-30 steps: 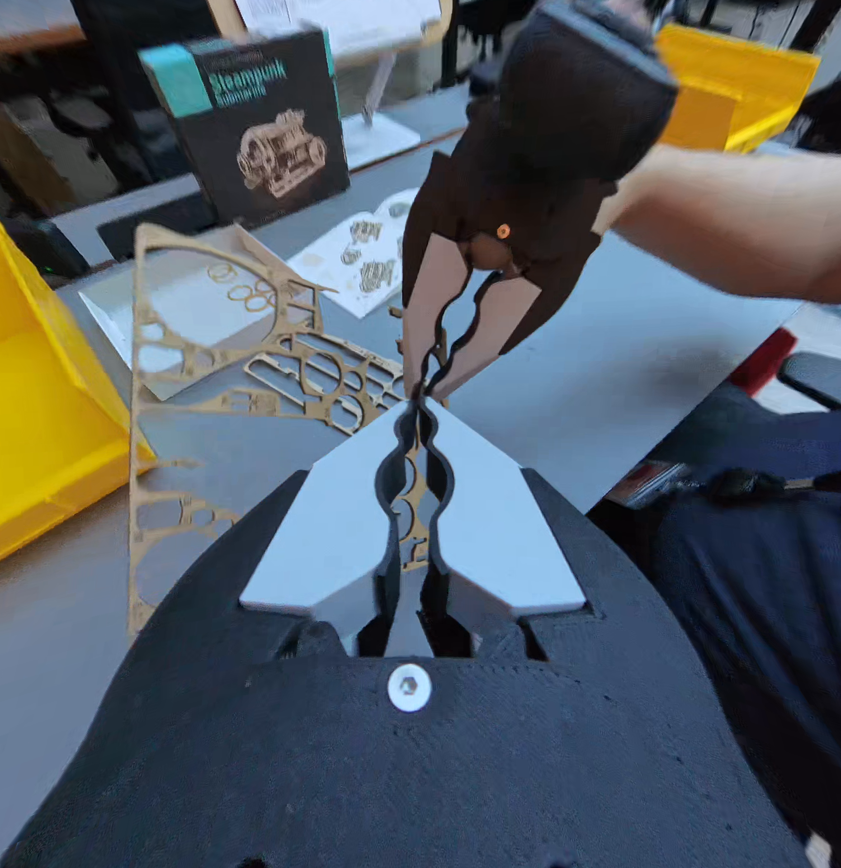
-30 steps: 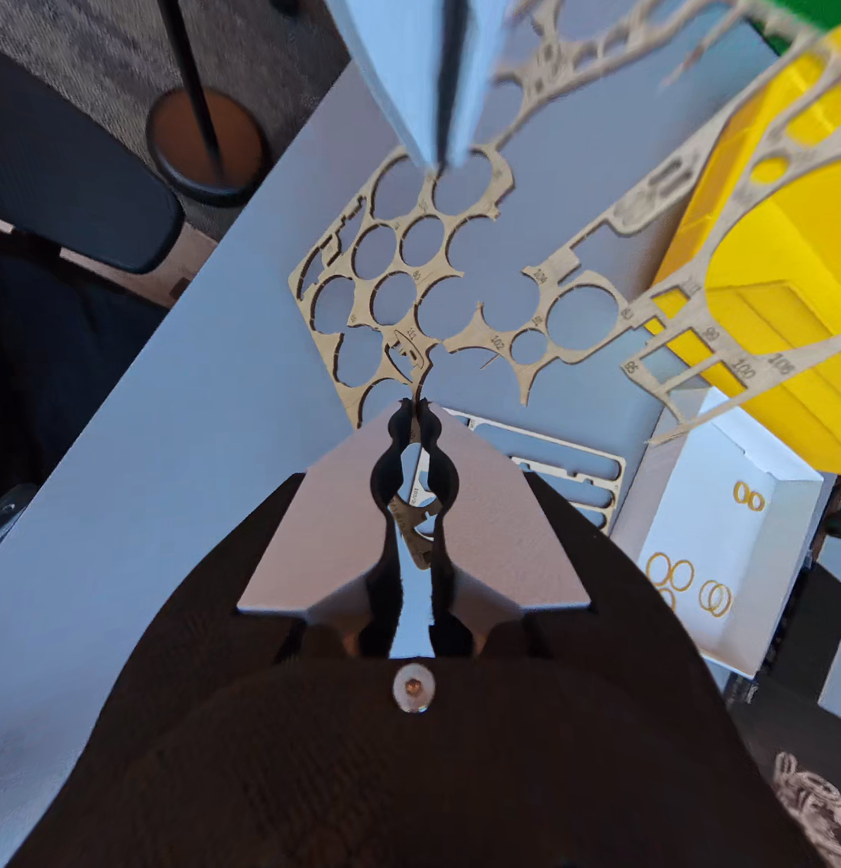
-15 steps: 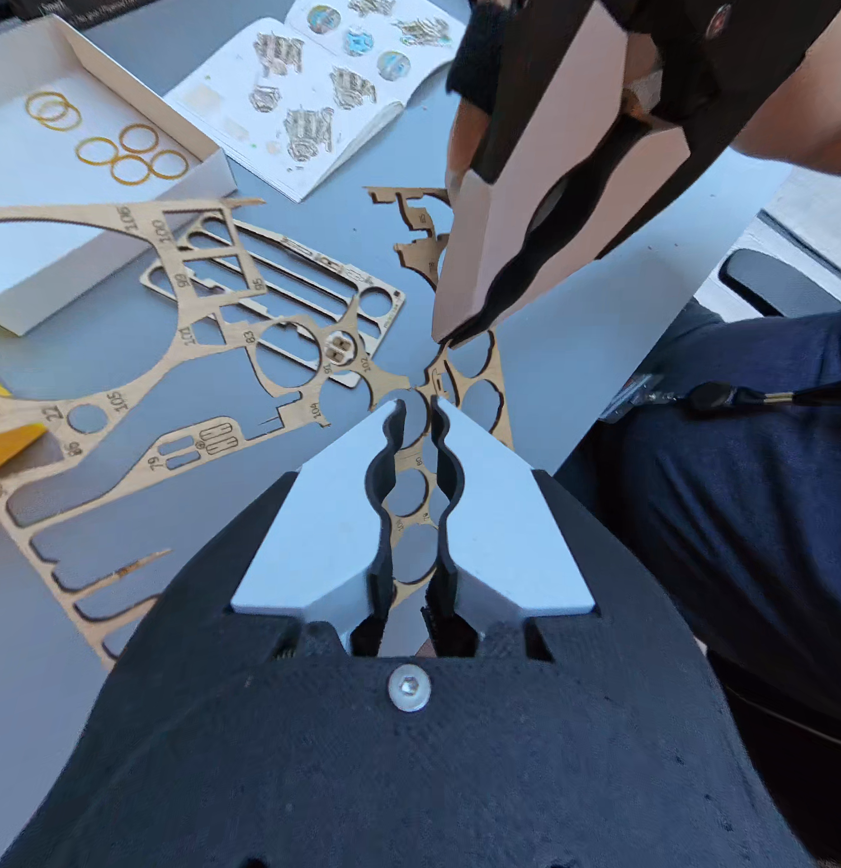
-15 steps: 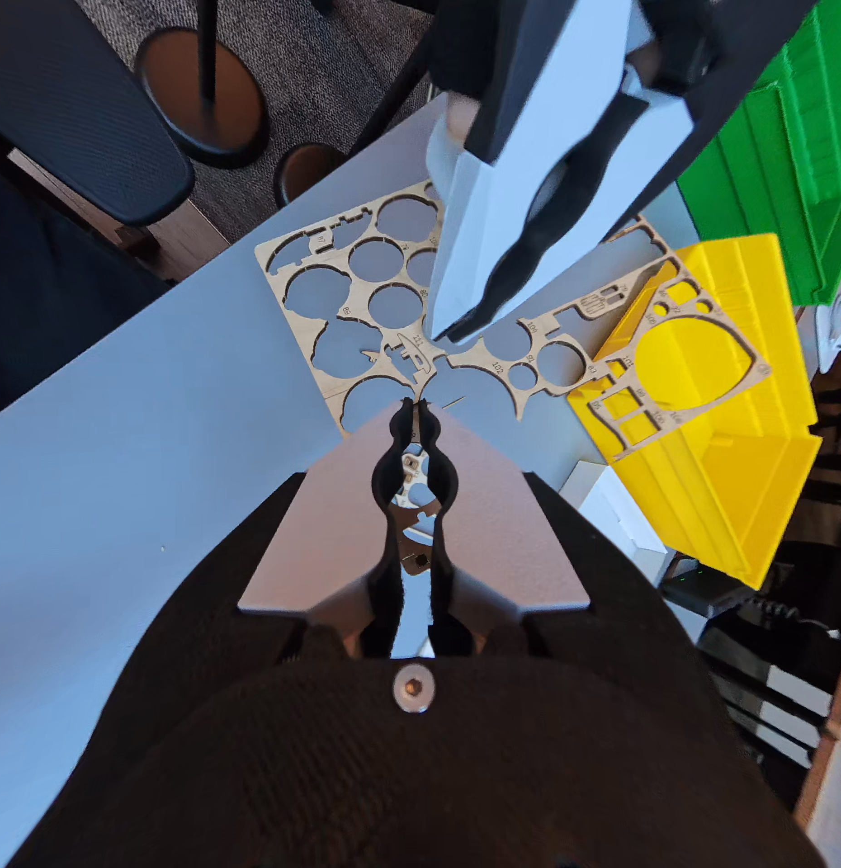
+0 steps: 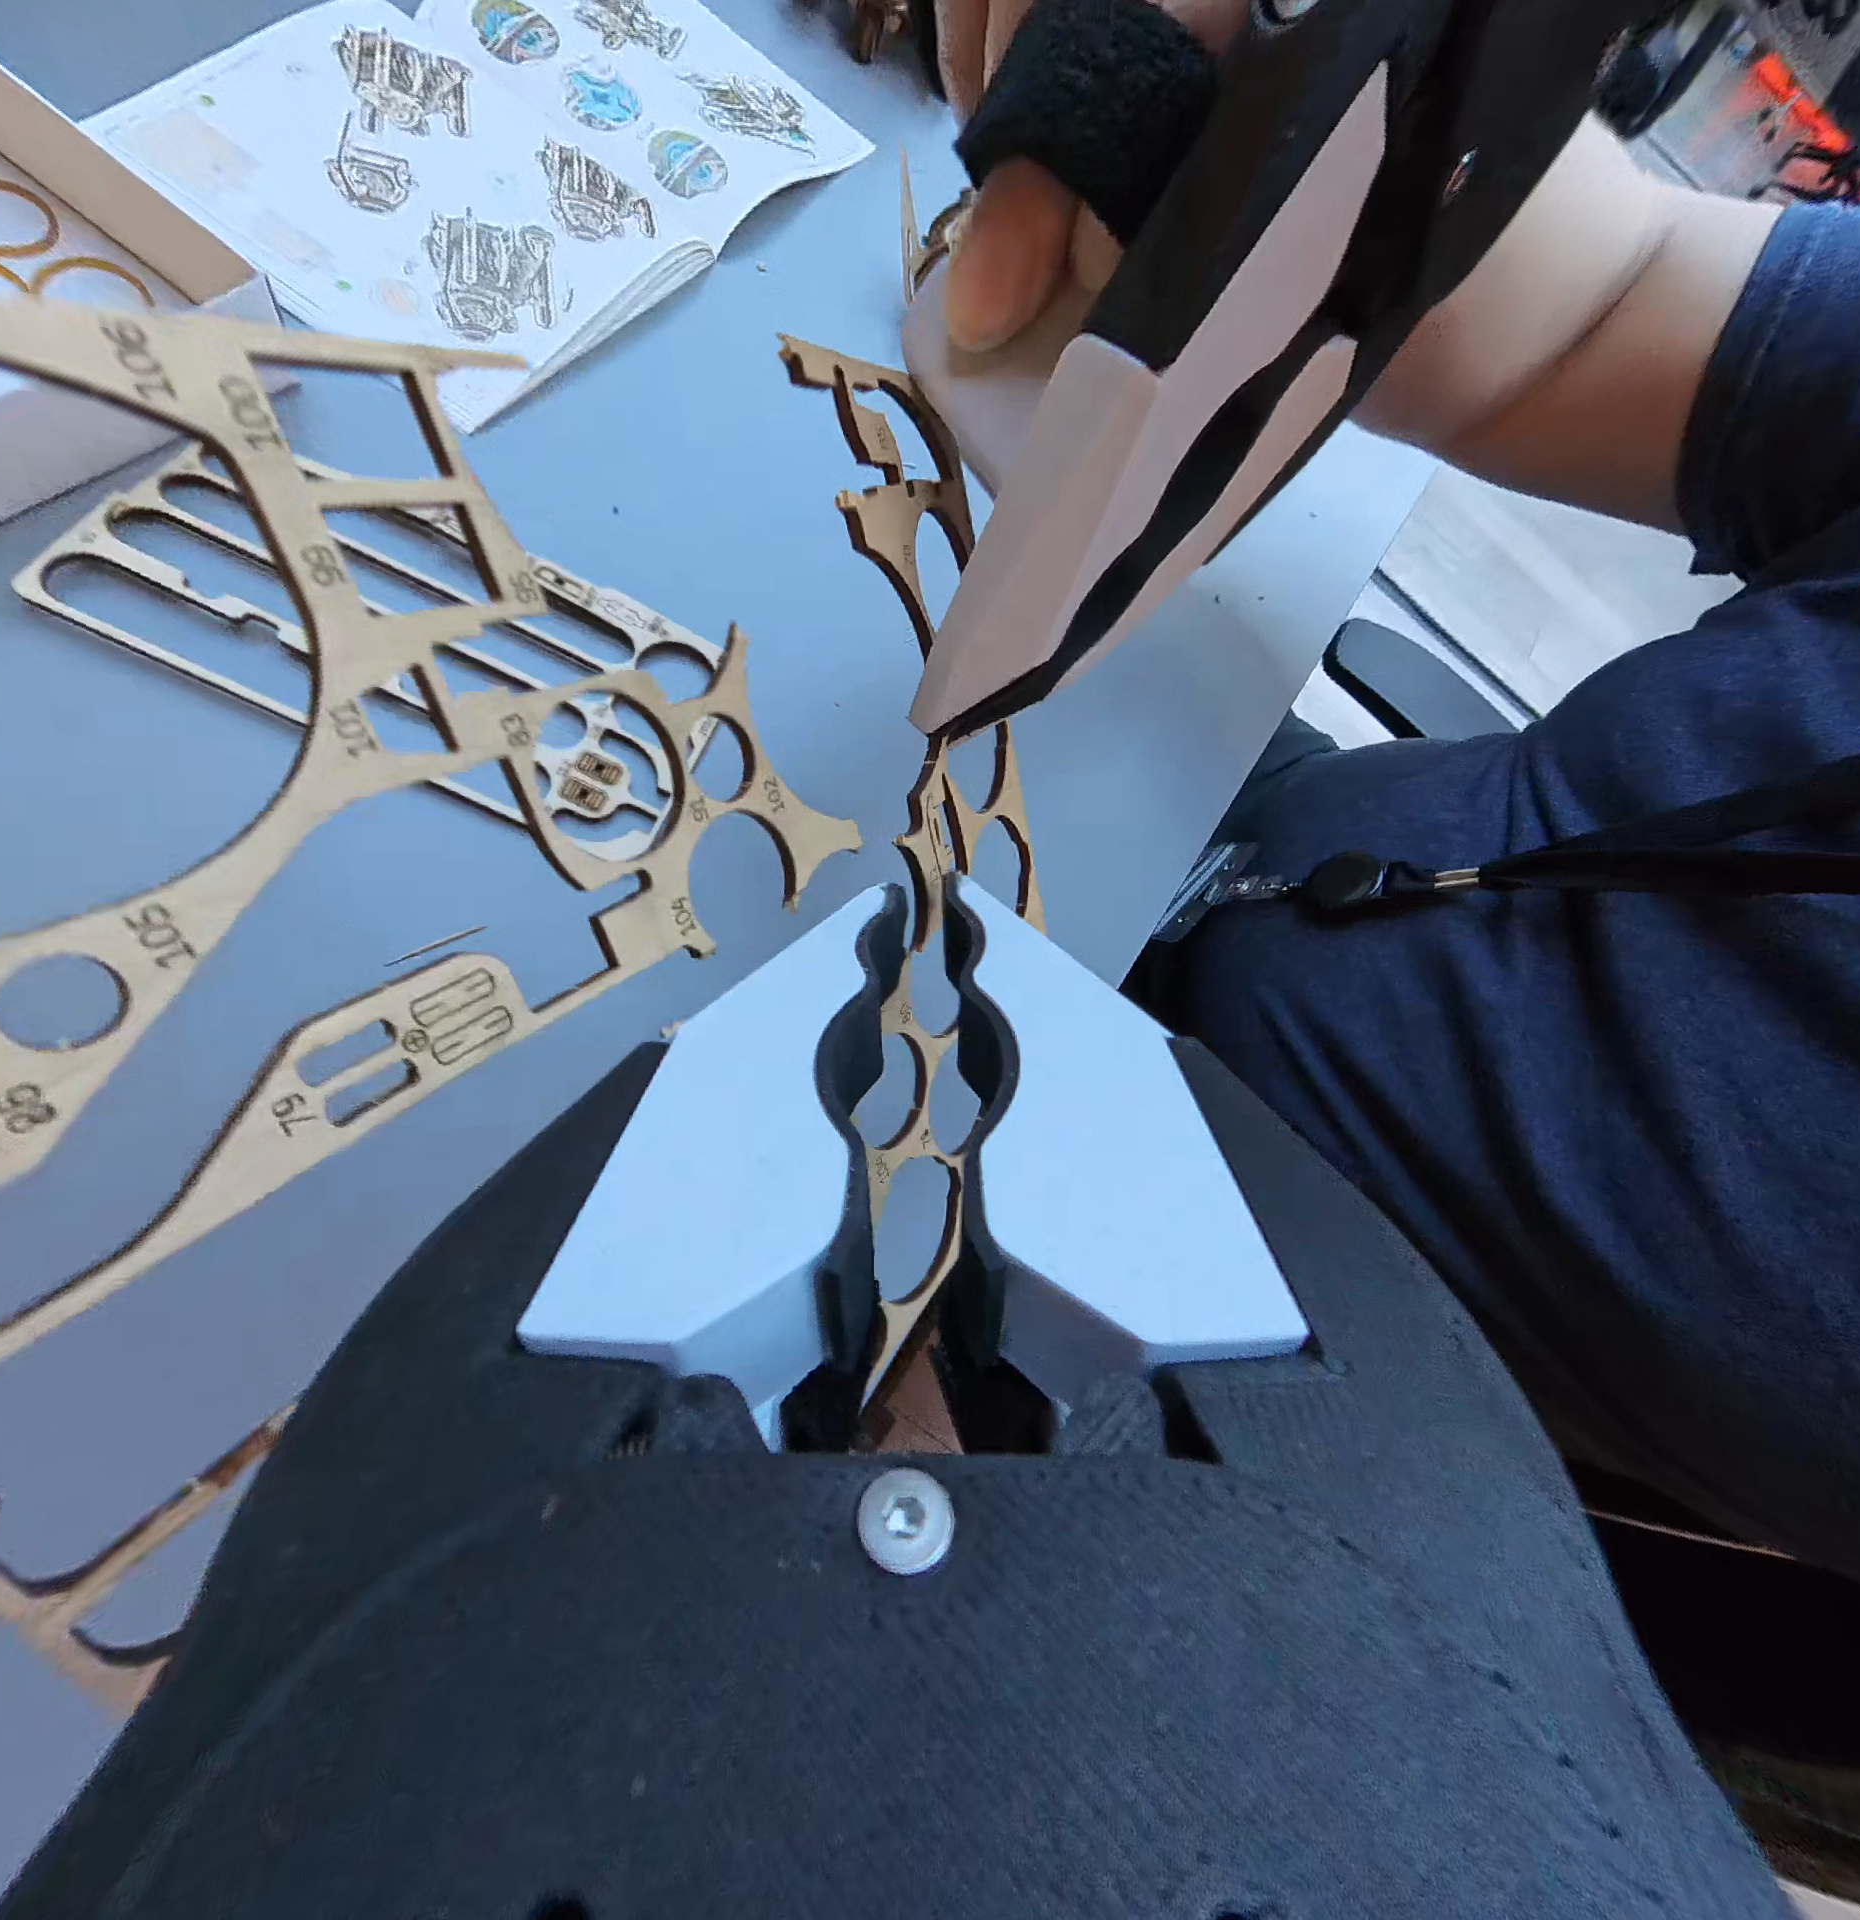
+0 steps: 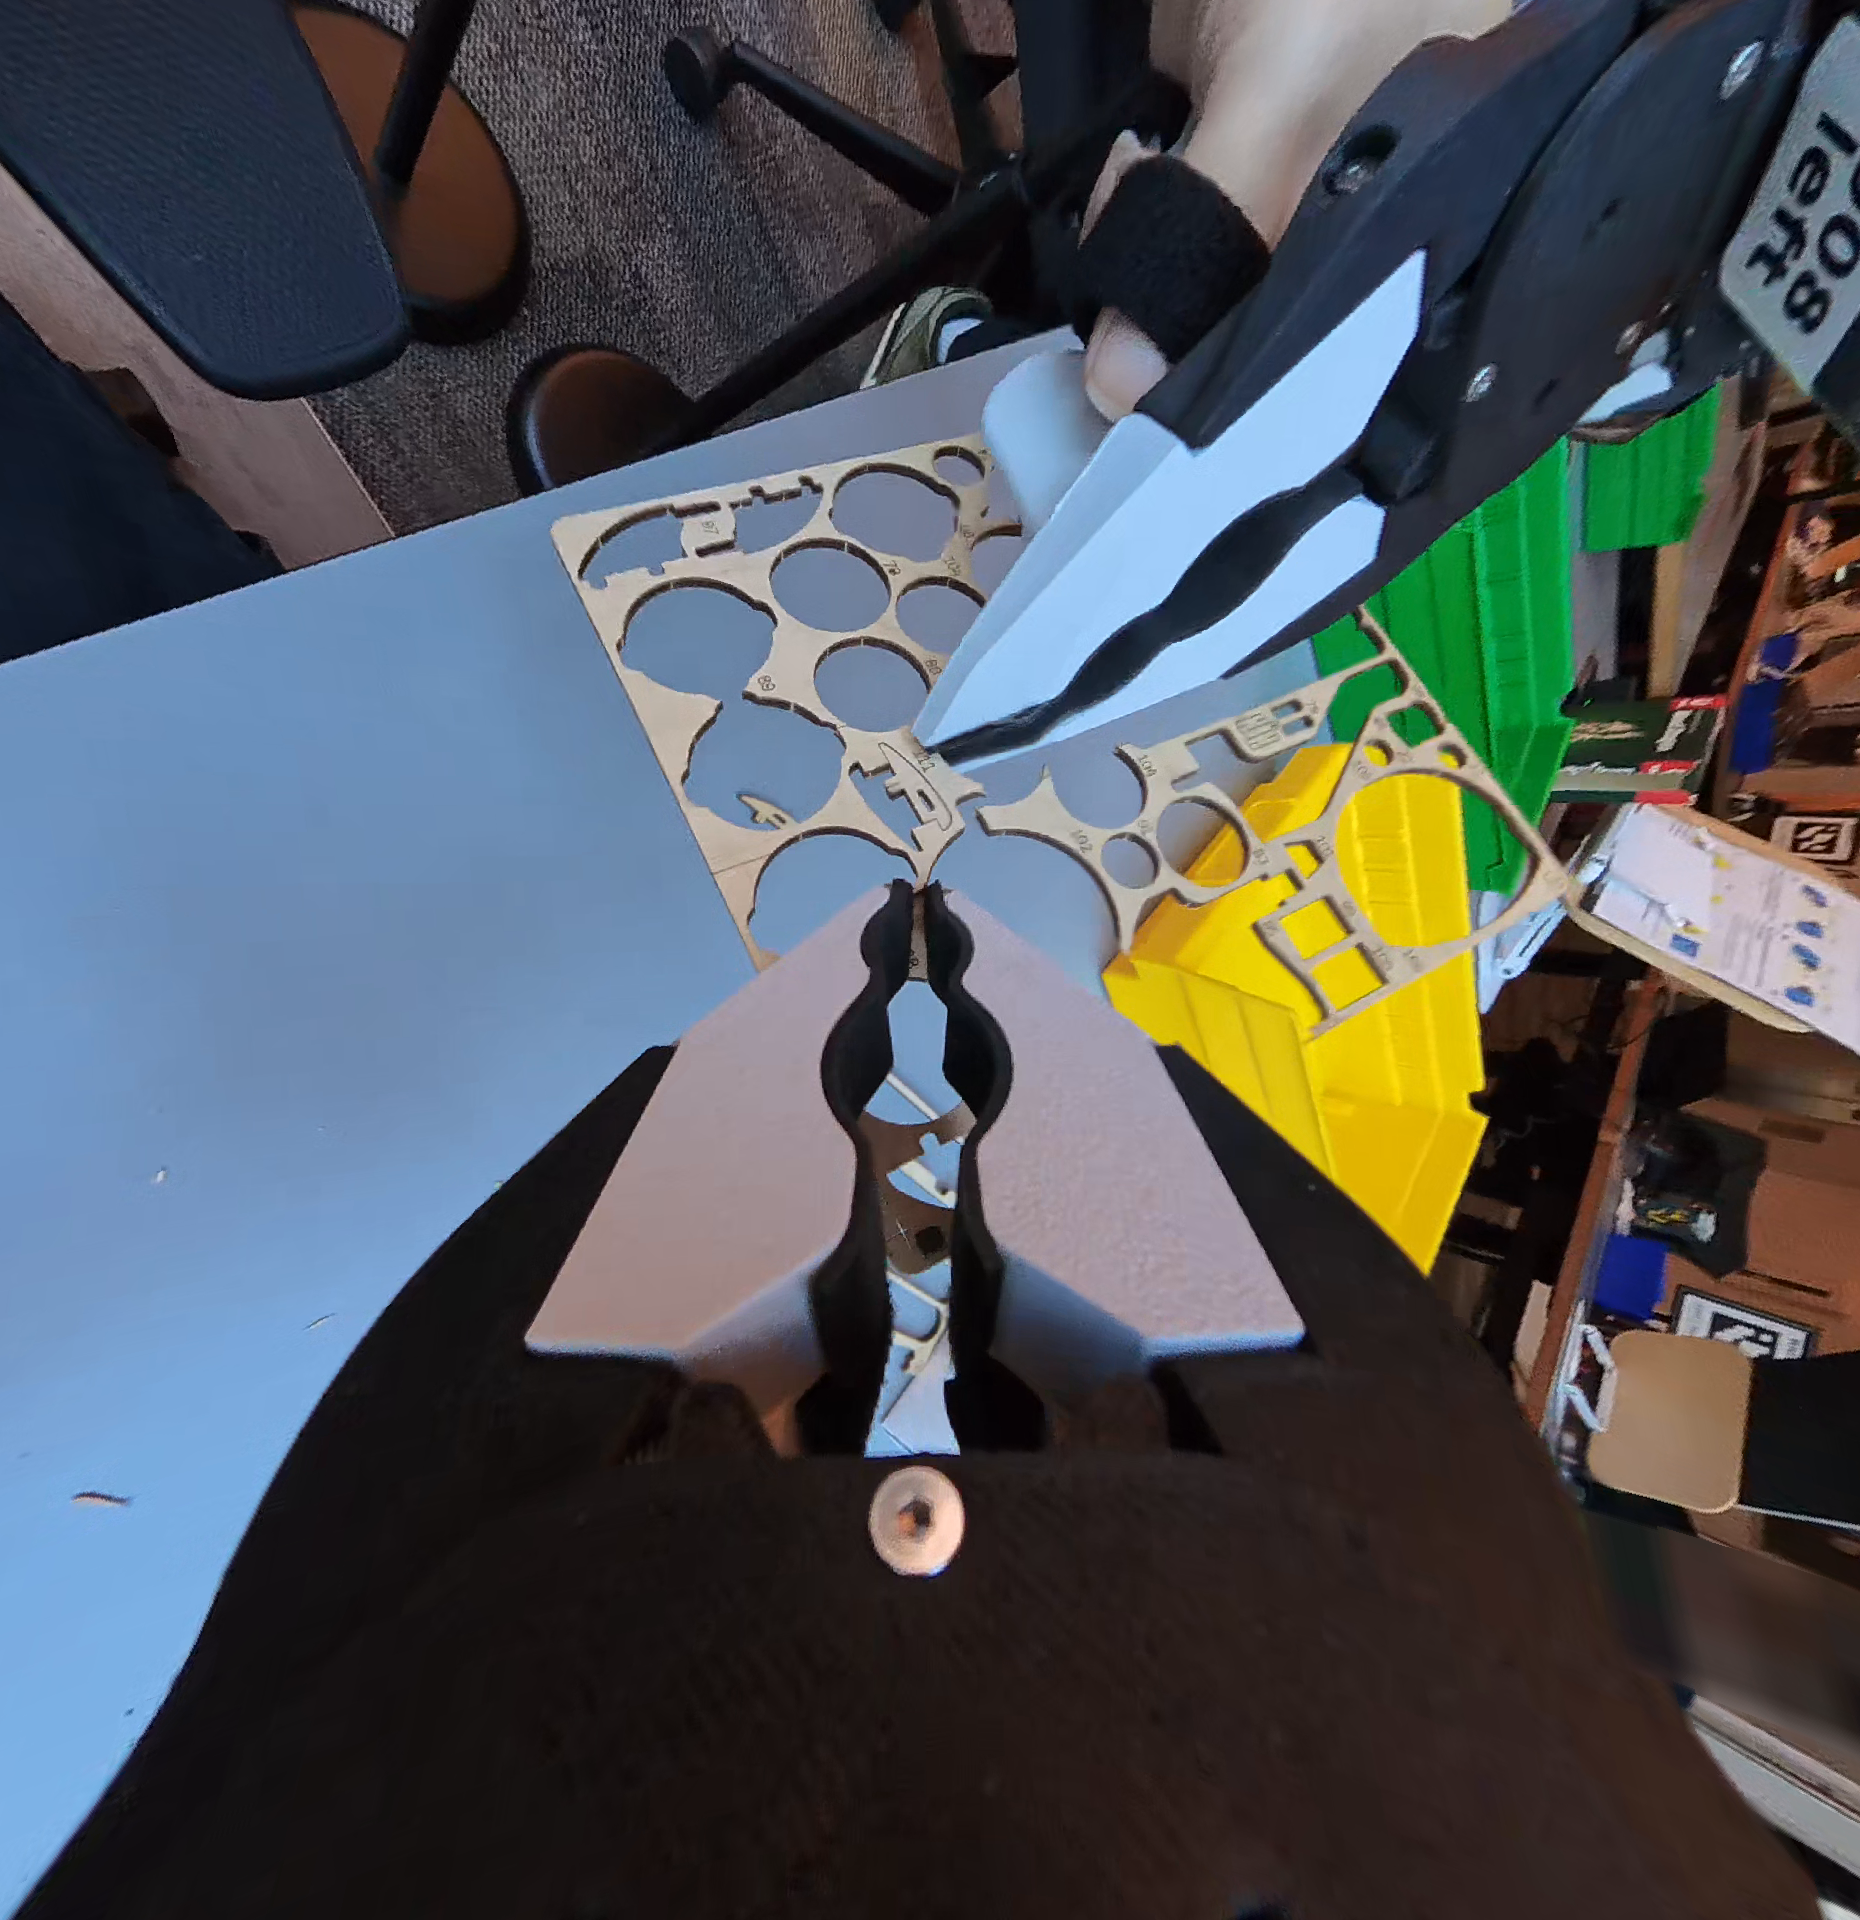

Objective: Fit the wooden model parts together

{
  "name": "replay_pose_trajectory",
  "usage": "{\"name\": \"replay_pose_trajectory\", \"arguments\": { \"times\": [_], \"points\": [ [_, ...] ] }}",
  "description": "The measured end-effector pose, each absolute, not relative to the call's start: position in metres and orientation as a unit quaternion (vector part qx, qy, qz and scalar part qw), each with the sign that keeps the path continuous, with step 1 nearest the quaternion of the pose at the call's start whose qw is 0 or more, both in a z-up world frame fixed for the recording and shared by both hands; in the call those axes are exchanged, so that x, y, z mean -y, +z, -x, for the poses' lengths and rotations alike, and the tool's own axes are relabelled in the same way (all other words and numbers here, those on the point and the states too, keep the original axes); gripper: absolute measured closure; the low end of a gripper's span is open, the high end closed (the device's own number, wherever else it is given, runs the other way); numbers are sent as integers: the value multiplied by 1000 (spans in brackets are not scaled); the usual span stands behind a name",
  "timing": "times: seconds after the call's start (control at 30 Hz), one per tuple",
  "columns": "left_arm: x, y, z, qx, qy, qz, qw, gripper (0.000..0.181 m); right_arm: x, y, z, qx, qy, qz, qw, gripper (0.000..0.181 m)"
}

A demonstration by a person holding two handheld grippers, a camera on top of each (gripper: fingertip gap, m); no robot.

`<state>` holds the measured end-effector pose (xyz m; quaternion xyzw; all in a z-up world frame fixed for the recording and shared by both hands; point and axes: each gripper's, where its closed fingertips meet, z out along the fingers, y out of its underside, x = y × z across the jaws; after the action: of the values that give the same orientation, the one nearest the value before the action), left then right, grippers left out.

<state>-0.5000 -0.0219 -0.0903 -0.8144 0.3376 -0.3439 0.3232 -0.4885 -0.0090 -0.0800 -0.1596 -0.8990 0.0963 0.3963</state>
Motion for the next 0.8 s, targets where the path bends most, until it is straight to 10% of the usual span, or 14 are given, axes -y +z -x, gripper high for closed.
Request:
{"name": "replay_pose_trajectory", "arguments": {
  "times": [0.6, 0.8],
  "points": [
    [8, -106, 541, -210, -295, 846, 392, 180, -22, -27, 511, 692, 327, 371, 526, 164],
    [13, -125, 555, -146, -311, 852, 396, 180, 2, -55, 517, 517, 596, 546, 284, 162]
  ]
}}
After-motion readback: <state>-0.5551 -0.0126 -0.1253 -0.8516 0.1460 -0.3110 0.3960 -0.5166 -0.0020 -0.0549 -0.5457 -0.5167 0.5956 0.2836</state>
